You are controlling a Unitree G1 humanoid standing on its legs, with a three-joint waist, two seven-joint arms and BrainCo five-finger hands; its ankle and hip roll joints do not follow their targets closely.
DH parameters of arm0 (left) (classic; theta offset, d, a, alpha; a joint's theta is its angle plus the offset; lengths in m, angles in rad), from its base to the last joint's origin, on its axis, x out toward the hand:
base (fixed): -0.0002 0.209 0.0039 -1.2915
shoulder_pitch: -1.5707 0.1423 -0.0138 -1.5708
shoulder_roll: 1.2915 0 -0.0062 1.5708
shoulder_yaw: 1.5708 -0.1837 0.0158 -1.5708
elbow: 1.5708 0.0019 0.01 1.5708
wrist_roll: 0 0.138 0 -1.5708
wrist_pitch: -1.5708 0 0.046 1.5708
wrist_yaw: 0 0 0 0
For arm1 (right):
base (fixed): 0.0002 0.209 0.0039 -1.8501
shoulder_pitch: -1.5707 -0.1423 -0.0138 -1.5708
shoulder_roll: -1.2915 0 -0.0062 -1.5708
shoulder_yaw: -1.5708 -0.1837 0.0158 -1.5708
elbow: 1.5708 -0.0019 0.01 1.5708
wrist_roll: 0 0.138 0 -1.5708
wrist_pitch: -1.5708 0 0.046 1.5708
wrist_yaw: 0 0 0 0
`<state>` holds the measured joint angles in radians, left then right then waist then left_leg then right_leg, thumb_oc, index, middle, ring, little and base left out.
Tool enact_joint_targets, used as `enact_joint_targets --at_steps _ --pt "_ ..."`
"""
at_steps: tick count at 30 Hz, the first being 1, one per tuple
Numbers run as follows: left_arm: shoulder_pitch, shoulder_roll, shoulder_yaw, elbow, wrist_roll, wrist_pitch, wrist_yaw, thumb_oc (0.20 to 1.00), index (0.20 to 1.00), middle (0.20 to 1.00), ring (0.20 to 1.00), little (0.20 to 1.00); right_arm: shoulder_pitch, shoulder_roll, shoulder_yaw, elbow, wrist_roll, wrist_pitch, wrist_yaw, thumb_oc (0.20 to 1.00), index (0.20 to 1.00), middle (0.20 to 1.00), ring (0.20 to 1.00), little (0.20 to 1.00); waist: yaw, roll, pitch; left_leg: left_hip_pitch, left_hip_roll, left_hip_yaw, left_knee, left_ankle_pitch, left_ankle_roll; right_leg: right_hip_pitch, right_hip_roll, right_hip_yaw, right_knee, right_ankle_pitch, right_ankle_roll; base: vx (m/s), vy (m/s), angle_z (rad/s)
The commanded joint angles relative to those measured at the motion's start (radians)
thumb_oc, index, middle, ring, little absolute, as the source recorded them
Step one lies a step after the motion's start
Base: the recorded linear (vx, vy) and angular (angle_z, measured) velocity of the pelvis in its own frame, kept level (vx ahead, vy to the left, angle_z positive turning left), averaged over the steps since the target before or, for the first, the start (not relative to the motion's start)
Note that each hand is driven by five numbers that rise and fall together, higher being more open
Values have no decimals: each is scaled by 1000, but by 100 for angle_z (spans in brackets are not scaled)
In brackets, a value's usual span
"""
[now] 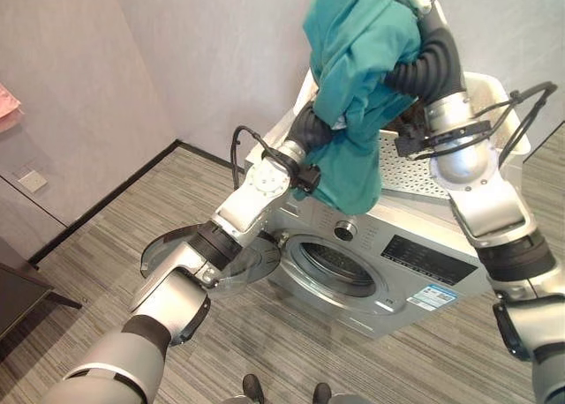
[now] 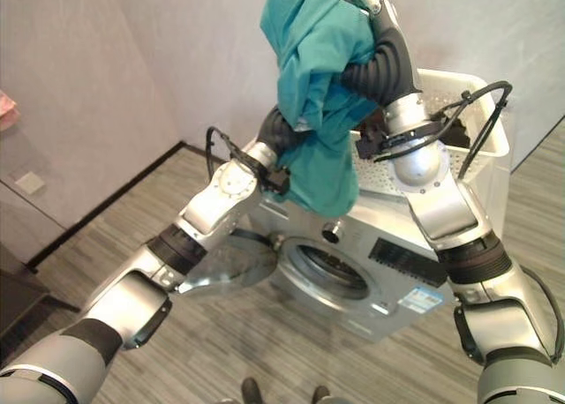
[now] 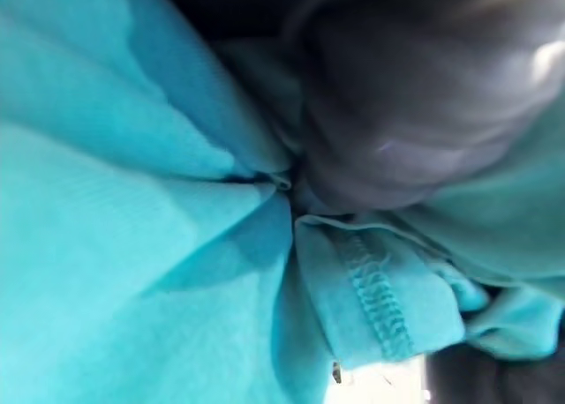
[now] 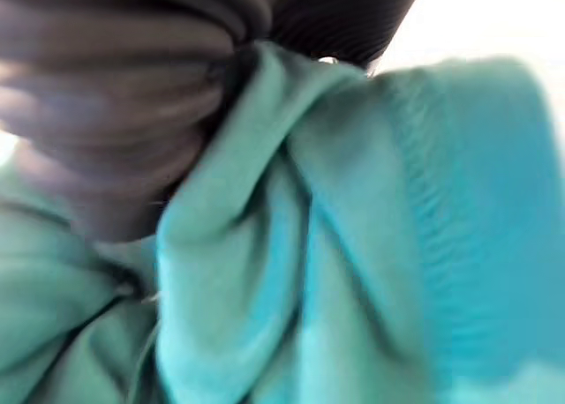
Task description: Grab the laundry basket,head to the washer,open it,put in the laundry and shut it.
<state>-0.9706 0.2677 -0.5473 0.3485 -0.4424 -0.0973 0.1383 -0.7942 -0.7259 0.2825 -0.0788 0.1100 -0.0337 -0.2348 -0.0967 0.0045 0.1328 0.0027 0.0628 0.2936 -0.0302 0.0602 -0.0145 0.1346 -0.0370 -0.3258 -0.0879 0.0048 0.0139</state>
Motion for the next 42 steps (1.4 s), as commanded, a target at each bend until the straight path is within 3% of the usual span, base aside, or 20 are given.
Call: enact_joint_targets --at_steps 1,3,6,7,13,15,17,18,19,21,23,26,28,29,34,37,42 --pt "-38 40 88 -80 122 -109 62 200 200 200 200 200 54 -81 -110 -16 115 -90 1 1000 1000 1000 1000 1000 9 -8 -72 -61 40 70 -35 78 -64 76 13 33 5 -166 47 -4 -17 -8" --pt "-19 56 105 -109 143 -114 70 200 200 200 200 200 80 -93 -139 -19 138 -101 -1 1000 1000 1000 1000 1000 7 -9 -73 -61 41 71 -35 78 -64 75 14 33 5 -166 47 -8 -21 -11" --pt "120 114 213 -251 204 -133 93 200 200 200 200 200 222 -137 -312 -51 159 -135 -35 1000 1000 1000 1000 1000 -1 -13 -75 -62 45 71 -36 79 -67 72 17 38 3 -165 46 0 -24 -4" --pt "127 114 212 -258 206 -129 92 200 200 200 200 200 233 -136 -319 -57 159 -134 -34 1000 1000 1000 1000 1000 1 -14 -79 -62 45 71 -35 79 -67 73 17 37 3 -165 46 0 0 0" --pt "423 163 413 -440 294 -150 101 200 200 200 200 200 548 -174 -703 -79 102 -157 -127 1000 1000 1000 1000 1000 -18 -26 -78 -85 56 69 -20 81 -73 55 27 64 1 -160 43 -18 -38 0" --pt "540 160 484 -492 294 -161 95 200 200 200 200 200 660 -156 -808 -33 93 -160 -161 1000 1000 1000 1000 1000 -12 -36 -63 -119 66 58 -1 101 -94 44 26 70 1 -154 40 -95 -42 1" --pt "591 161 516 -513 293 -162 96 200 200 200 200 200 700 -131 -832 -7 84 -156 -170 1000 1000 1000 1000 1000 -6 -41 -60 -135 73 35 7 109 -106 31 25 71 1 -145 37 -94 -14 2" --pt "637 159 542 -525 292 -164 97 200 200 200 200 200 737 -102 -848 29 69 -150 -182 1000 1000 1000 1000 1000 1 -49 -55 -143 78 -7 16 106 -116 21 19 75 1 -139 38 -113 -20 0" --pt "707 159 587 -547 298 -172 104 200 200 200 200 200 782 -56 -864 102 29 -130 -223 1000 1000 1000 1000 1000 21 -69 -37 -157 85 -120 59 92 -127 1 6 84 1 -130 40 -134 -24 4" --pt "788 158 619 -572 305 -183 100 200 200 200 200 200 829 1 -849 163 -5 -111 -241 1000 1000 1000 1000 1000 21 -83 -28 -150 103 -208 125 34 -116 -21 -8 90 1 -116 39 -125 2 0" --pt "850 154 628 -595 285 -196 77 200 200 200 200 200 864 69 -810 248 16 -101 -251 1000 1000 1000 1000 1000 16 -87 -15 -115 149 -237 228 -15 -99 -40 -26 80 3 -96 38 -103 77 0" --pt "941 161 604 -614 241 -201 8 200 200 200 200 200 907 139 -777 370 39 -82 -236 1000 1000 1000 1000 1000 13 -53 -9 -4 165 -281 236 -95 -107 -51 -27 80 7 -90 54 -4 181 -12" --pt "976 149 545 -605 186 -196 -60 200 200 200 200 200 941 167 -797 484 62 -70 -242 1000 1000 1000 1000 1000 -12 -29 -15 37 171 -243 173 -121 -113 -53 -39 77 8 -80 63 19 287 12" --pt "1002 147 476 -579 144 -183 -112 200 200 200 200 200 960 193 -811 588 94 -73 -249 1000 1000 1000 1000 1000 -18 -17 -24 47 152 -223 136 -151 -114 -53 -56 83 8 -73 72 9 247 30" --pt "1001 160 399 -532 119 -174 -143 200 200 200 200 200 923 218 -780 776 155 -78 -252 1000 1000 1000 1000 1000 -8 -12 -9 35 104 -213 142 -188 -95 -66 -97 96 14 -50 92 -33 192 9" --pt "993 165 304 -460 111 -162 -158 200 200 200 200 200 851 284 -649 1048 207 -45 -187 1000 1000 1000 1000 1000 6 4 15 45 50 -171 129 -226 -62 -102 -148 112 33 -16 131 -86 249 -22" --pt "962 130 222 -316 132 -155 -145 200 200 200 200 200 782 377 -513 1264 257 -7 -80 1000 1000 1000 1000 1000 15 9 18 64 -7 -134 74 -223 -26 -157 -192 139 62 13 160 -50 204 -38"
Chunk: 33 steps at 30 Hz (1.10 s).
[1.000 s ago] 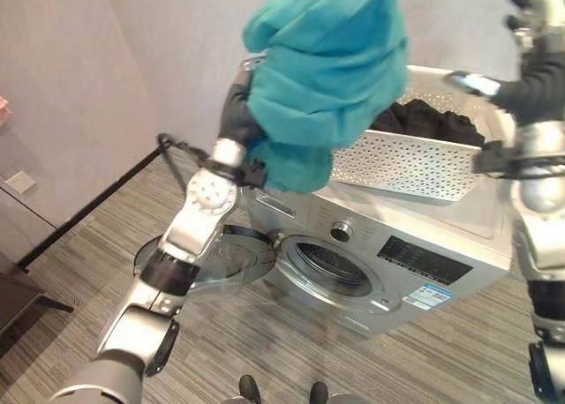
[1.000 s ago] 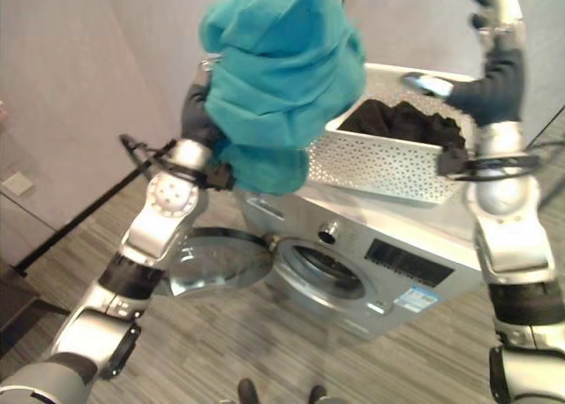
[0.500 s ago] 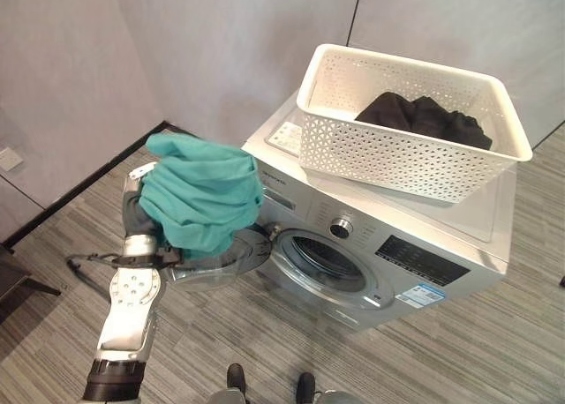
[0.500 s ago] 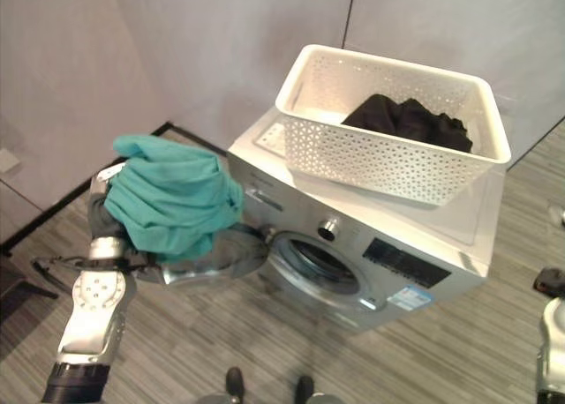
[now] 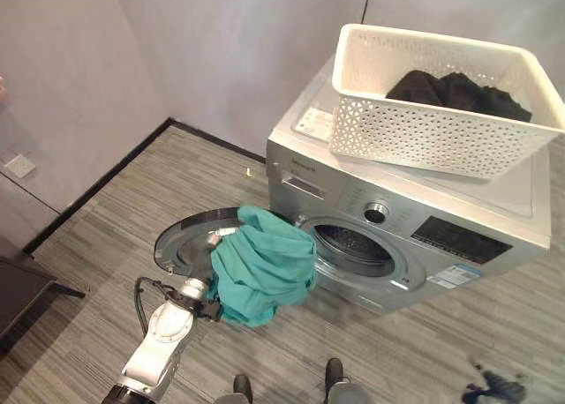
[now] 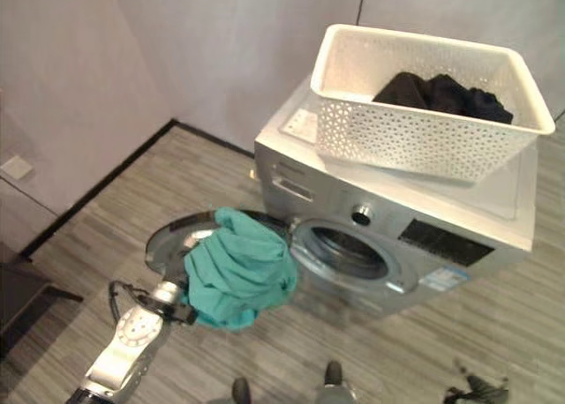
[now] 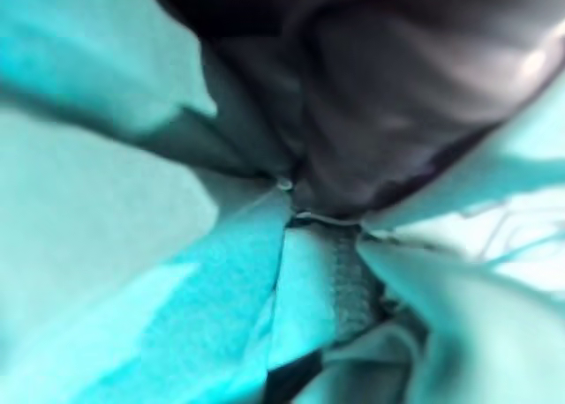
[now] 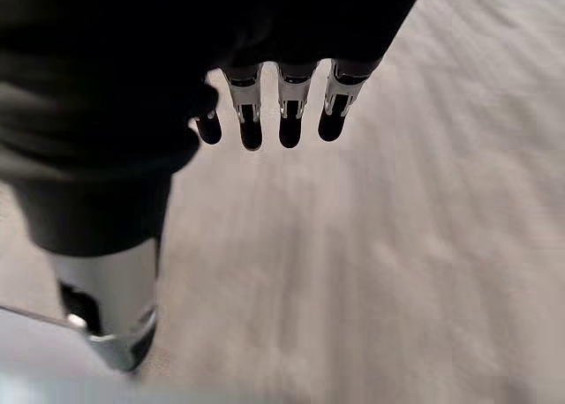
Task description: Grab the laundry basket,head to the washer,open it,put in the laundry and shut it.
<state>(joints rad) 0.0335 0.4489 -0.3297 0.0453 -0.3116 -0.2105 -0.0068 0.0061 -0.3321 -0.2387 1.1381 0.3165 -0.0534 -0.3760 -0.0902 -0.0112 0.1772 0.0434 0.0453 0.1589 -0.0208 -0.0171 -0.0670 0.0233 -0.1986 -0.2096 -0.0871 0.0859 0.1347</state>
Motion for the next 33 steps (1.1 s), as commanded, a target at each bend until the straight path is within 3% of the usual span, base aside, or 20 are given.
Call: enact_joint_targets --at_steps 1,6,8,10,11,13,17,20,22,25,26,27,28,33 --pt "-48 -79 -21 59 -14 -27 7 200 200 200 200 200 -38 25 61 116 50 32 93 1000 1000 1000 1000 1000 9 31 -24 31 -6 2 54 -151 44 -74 -41 36 103 -72 45 -12 167 -37" --pt "-68 -120 -60 179 -59 -16 10 200 200 200 200 200 -72 76 123 185 65 47 139 1000 1000 1000 1000 1000 -1 41 18 25 -19 8 97 -182 81 -163 -31 87 274 -116 42 -24 113 -27" --pt "-83 -131 -68 210 -71 -16 8 200 200 200 200 200 -94 75 122 209 79 49 140 1000 1000 1000 1000 1000 -10 48 43 5 -23 7 151 -211 87 -202 -50 113 268 -102 49 -33 19 -22" --pt "-103 -147 -70 232 -89 -15 13 200 200 200 200 200 -107 74 128 222 74 53 134 1000 1000 1000 1000 1000 -18 55 63 -16 -12 4 193 -234 74 -240 -95 154 213 -67 57 15 -105 -13" --pt "-141 -162 -78 255 -101 -17 17 200 200 200 200 200 -123 72 141 225 54 63 130 1000 1000 1000 1000 1000 -16 51 81 -49 10 4 270 -269 52 -278 -162 148 135 -32 58 81 -208 -10" --pt "-164 -166 -84 268 -102 -19 21 200 200 200 200 200 -127 72 139 228 52 65 127 1000 1000 1000 1000 1000 -18 47 88 -79 20 -4 326 -288 44 -278 -180 125 119 -24 58 68 -169 -1" --pt "-279 -185 -101 320 -107 -40 64 200 200 200 200 200 -129 70 170 197 22 50 107 1000 1000 1000 1000 1000 -36 -13 128 -179 36 -23 470 -327 -3 -317 -225 73 164 25 83 10 -164 47" --pt "-396 -216 -81 388 -134 -71 135 200 200 200 200 200 -144 61 219 134 -10 31 90 1000 1000 1000 1000 1000 -69 -31 157 -289 70 -45 529 -325 -24 -404 -200 96 240 21 81 -112 -155 31" --pt "-426 -225 -77 409 -146 -81 153 200 200 200 200 200 -147 58 232 121 -20 29 82 1000 1000 1000 1000 1000 -79 -33 159 -323 74 -54 534 -321 -27 -432 -196 103 250 19 79 -109 -118 24" --pt "-584 -237 -56 483 -195 -121 219 200 200 200 200 200 -169 45 273 77 -19 12 67 1000 1000 1000 1000 1000 -121 -47 183 -455 75 -76 557 -301 -35 -579 -162 163 313 7 65 -132 -106 30" --pt "-631 -241 -52 511 -214 -125 229 200 200 200 200 200 -176 46 285 63 -15 8 62 1000 1000 1000 1000 1000 -122 -40 188 -471 91 -79 570 -327 -41 -600 -147 168 333 -18 72 -166 -140 27" --pt "-669 -244 -47 540 -224 -130 237 200 200 200 200 200 -185 48 288 58 -9 3 61 1000 1000 1000 1000 1000 -136 -51 186 -519 80 -76 584 -302 -39 -636 -156 172 328 5 62 -23 -95 15" --pt "-699 -244 -42 554 -238 -137 246 200 200 200 200 200 -189 47 293 51 -4 -1 56 1000 1000 1000 1000 1000 -135 -37 185 -537 94 -83 596 -328 -46 -658 -140 177 347 -22 68 -117 -117 10" --pt "-806 -237 -43 595 -251 -149 275 200 200 200 200 200 -190 53 326 -15 -26 -8 36 1000 1000 1000 1000 1000 -161 -35 165 -685 112 -76 632 -323 -59 -804 -127 207 357 -14 64 -65 -45 -1"
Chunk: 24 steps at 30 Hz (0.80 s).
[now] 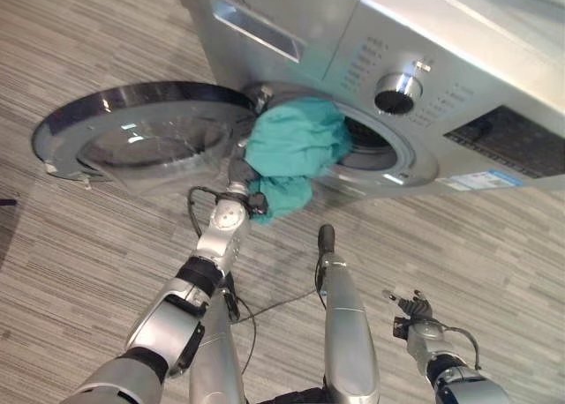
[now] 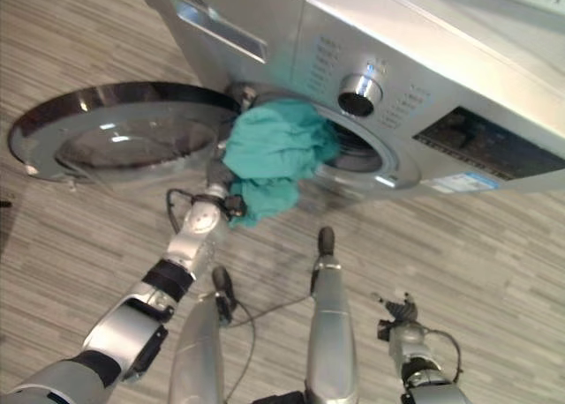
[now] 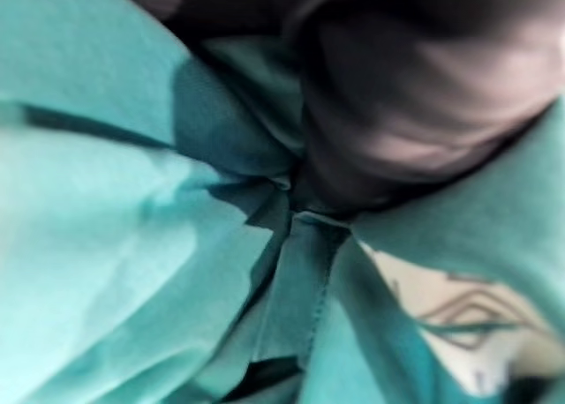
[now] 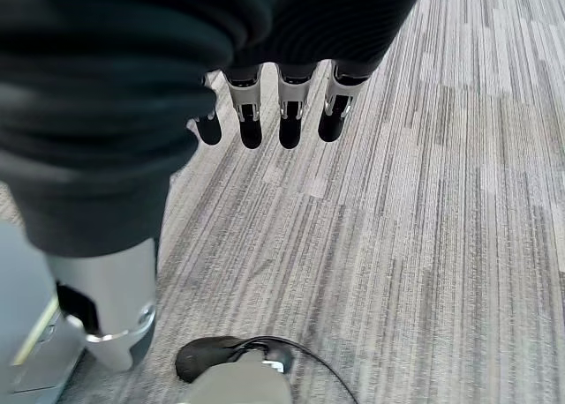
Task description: Grab the laundry basket,head to the washer,open it,put in the laundry and shut it.
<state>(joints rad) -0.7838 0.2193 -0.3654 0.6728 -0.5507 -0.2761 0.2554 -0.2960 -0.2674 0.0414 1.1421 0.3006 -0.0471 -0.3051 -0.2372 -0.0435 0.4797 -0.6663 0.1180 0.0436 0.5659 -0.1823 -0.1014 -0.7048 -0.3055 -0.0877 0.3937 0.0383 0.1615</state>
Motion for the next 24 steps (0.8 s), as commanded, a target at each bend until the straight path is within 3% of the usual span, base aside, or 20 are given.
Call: enact_joint_targets --at_steps 1,7,13,15,20,24 --pt "-2 -5 -10 -30 -11 -83 15 200 200 200 200 200 116 -10 52 -37 -23 -14 -39 1000 1000 1000 1000 1000 -15 -1 -151 -15 42 36 60 -160 -25 -114 -15 90 -120 34 36 -78 -44 -12" --pt "-57 -6 -49 -15 9 -71 28 200 200 200 200 200 127 -1 59 -106 -67 -16 -63 1000 1000 1000 1000 1000 -14 24 -218 -217 49 17 142 -183 3 -319 5 119 -75 39 40 -76 -10 -10" --pt "-187 -25 -50 63 11 -56 56 200 200 200 200 200 90 -16 30 -188 -57 -30 -112 1000 1000 1000 1000 1000 -20 30 -211 -324 35 28 212 -228 51 -452 6 161 -31 56 52 -43 76 -21" --pt "-320 -1 -31 150 -9 -46 78 200 200 200 200 200 86 -29 8 -279 -42 -50 -147 1000 1000 1000 1000 1000 -40 27 -197 -382 21 18 273 -263 80 -526 16 192 40 51 53 -19 26 -21" --pt "-523 57 52 271 -136 -41 83 200 200 200 200 200 112 -48 -25 -435 -50 -72 -177 1000 1000 1000 1000 1000 -78 45 -187 -452 22 -1 359 -299 93 -607 35 223 148 11 40 26 -22 -9" --pt "-618 91 101 328 -214 -44 82 200 200 200 200 200 137 -50 -21 -511 -65 -71 -184 1000 1000 1000 1000 1000 -103 50 -189 -445 36 2 351 -302 84 -624 56 233 169 -3 33 50 -37 -4"
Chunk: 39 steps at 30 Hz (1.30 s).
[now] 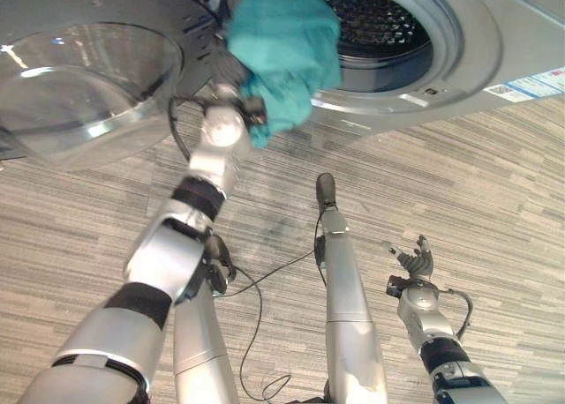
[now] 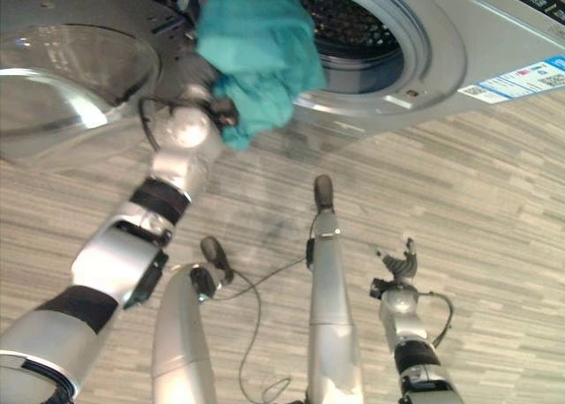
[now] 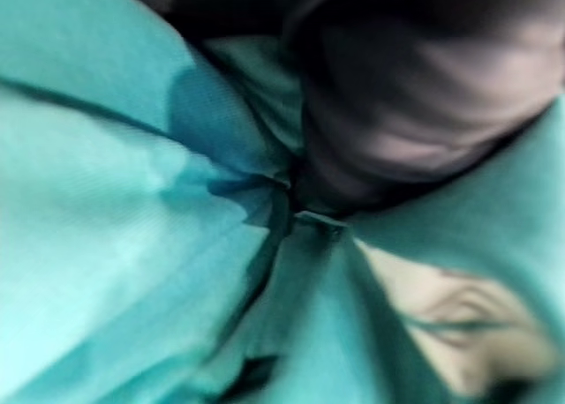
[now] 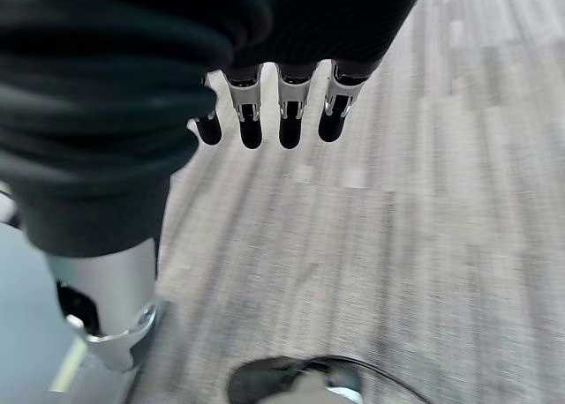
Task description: Grab the laundry basket,head to the washer,open it,put in the laundry and shut it.
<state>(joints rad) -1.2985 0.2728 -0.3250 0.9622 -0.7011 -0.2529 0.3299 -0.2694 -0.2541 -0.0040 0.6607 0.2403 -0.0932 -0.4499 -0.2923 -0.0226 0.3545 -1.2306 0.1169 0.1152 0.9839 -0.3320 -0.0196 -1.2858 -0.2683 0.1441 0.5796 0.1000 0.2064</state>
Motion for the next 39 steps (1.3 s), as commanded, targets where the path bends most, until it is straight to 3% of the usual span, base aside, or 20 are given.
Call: enact_joint_targets --at_steps 1,3,5,8,10,15,17,18,19,20,21,22,23,25,26,27,28,31,34,39 --pt "-139 52 69 64 -81 -65 5 200 200 200 200 200 114 -69 26 -40 -9 -22 -35 1000 1000 1000 1000 1000 -56 28 -65 127 42 -64 -76 -151 0 -45 25 1 -21 -66 -14 66 -17 -15" --pt "-233 98 85 115 -140 -60 0 200 200 200 200 200 117 -80 28 -59 -7 -23 -27 1000 1000 1000 1000 1000 -75 23 -70 150 58 -52 -103 -146 -7 -40 41 0 -44 -60 -14 81 -21 -25" --pt "-378 108 161 93 -369 -129 7 200 200 200 200 200 112 -99 31 -103 -1 -25 -28 1000 1000 1000 1000 1000 -94 14 -73 177 79 -35 -150 -136 -20 -33 59 -7 -81 -49 -6 87 -43 -25" --pt "-460 83 162 21 -457 -191 0 200 200 200 200 200 113 -124 16 -124 -19 -11 -33 1000 1000 1000 1000 1000 -94 21 -70 192 87 -29 -182 -124 -27 -27 71 -8 -105 -42 -2 46 -56 -10" --pt "-504 18 115 -150 -451 -255 0 200 200 200 200 200 153 -145 -11 -143 -59 16 -21 1000 1000 1000 1000 1000 -102 34 -64 206 97 -25 -205 -112 -38 -16 77 -15 -128 -39 -2 82 -112 -8" --pt "-481 -96 61 -305 -360 -275 51 200 200 200 200 200 199 -143 -36 -179 -57 28 -17 1000 1000 1000 1000 1000 -118 36 -63 246 130 -10 -234 -105 -62 0 104 -33 -154 -31 -9 68 -86 -7" --pt "-482 -95 57 -303 -334 -271 74 200 200 200 200 200 206 -141 -27 -197 -57 23 -17 1000 1000 1000 1000 1000 -121 27 -64 258 146 -3 -237 -105 -70 6 119 -38 -160 -28 -12 52 -87 -22" --pt "-461 -111 79 -253 -303 -244 89 200 200 200 200 200 164 -189 -17 -140 -70 12 -49 1000 1000 1000 1000 1000 -114 15 -65 265 155 -4 -235 -101 -72 7 125 -47 -159 -29 -17 42 -112 -31" --pt "-444 -114 98 -209 -275 -221 92 435 435 435 435 435 169 -159 33 -5 -4 -21 -33 1000 1000 1000 1000 1000 -127 10 -54 274 181 0 -229 -103 -79 12 158 -55 -160 -32 -20 25 -74 -30" --pt "-442 -93 61 -133 -229 -158 85 1000 1000 1000 1000 1000 153 -146 62 46 13 -28 -29 1000 1000 1000 1000 1000 -128 7 -58 281 198 5 -225 -101 -82 16 177 -59 -161 -33 -22 17 -26 -29" --pt "-447 -89 59 -126 -228 -154 81 1000 1000 1000 1000 1000 146 -143 68 54 16 -32 -29 1000 1000 1000 1000 1000 -128 2 -57 283 203 7 -224 -103 -83 16 181 -58 -161 -33 -23 24 -21 -20" --pt "-462 -50 10 -26 -206 -82 19 1000 1000 1000 1000 1000 134 -135 83 80 24 -37 -19 1000 1000 1000 1000 1000 -127 2 -60 291 216 11 -222 -100 -87 23 193 -58 -166 -32 -25 52 -40 -15" --pt "-488 108 -170 224 -48 103 -144 1000 1000 1000 1000 1000 101 -139 82 126 38 -32 3 1000 1000 1000 1000 1000 -115 23 -64 303 243 16 -218 -92 -89 36 200 -65 -165 -35 -29 43 -39 -15" --pt "-505 157 -240 295 42 146 -175 1000 1000 1000 1000 1000 93 -135 83 137 42 -37 16 1000 1000 1000 1000 1000 -112 33 -60 303 248 10 -222 -80 -90 40 195 -71 -167 -31 -32 20 -35 -36" --pt "-507 184 -316 377 181 214 -244 1000 1000 1000 1000 1000 85 -135 81 169 53 -34 25 1000 1000 1000 1000 1000 -106 46 -59 309 250 6 -229 -71 -91 51 190 -78 -171 -31 -34 -12 -84 -38" --pt "-475 186 -408 525 446 310 -282 1000 1000 1000 1000 1000 38 -143 80 237 95 -20 53 1000 1000 1000 1000 1000 -103 55 -60 330 254 3 -254 -55 -101 74 177 -90 -179 -27 -40 -29 -83 -13" --pt "-471 173 -423 579 544 341 -275 1000 1000 1000 1000 1000 12 -143 97 279 116 -17 69 1000 1000 1000 1000 1000 -105 53 -60 342 258 3 -268 -47 -108 83 175 -93 -183 -25 -43 -35 -82 5" --pt "-471 159 -501 632 780 372 -258 1000 1000 1000 1000 1000 -22 -166 154 347 147 -37 106 1000 1000 1000 1000 1000 -116 36 -58 378 261 8 -305 -20 -133 106 172 -104 -204 -15 -53 -14 -39 22" --pt "-477 153 -564 594 890 356 -242 1000 1000 1000 1000 1000 -40 -209 199 336 107 -44 110 1000 1000 1000 1000 1000 -118 24 -53 409 263 8 -346 -1 -148 130 176 -113 -216 -18 -54 -10 -46 16" --pt "-551 92 -592 444 909 303 -155 1000 1000 1000 1000 1000 -20 -244 208 320 93 -55 104 1000 1000 1000 1000 1000 -95 30 -36 448 256 7 -406 34 -154 170 167 -121 -235 -28 -49 -1 -70 7"
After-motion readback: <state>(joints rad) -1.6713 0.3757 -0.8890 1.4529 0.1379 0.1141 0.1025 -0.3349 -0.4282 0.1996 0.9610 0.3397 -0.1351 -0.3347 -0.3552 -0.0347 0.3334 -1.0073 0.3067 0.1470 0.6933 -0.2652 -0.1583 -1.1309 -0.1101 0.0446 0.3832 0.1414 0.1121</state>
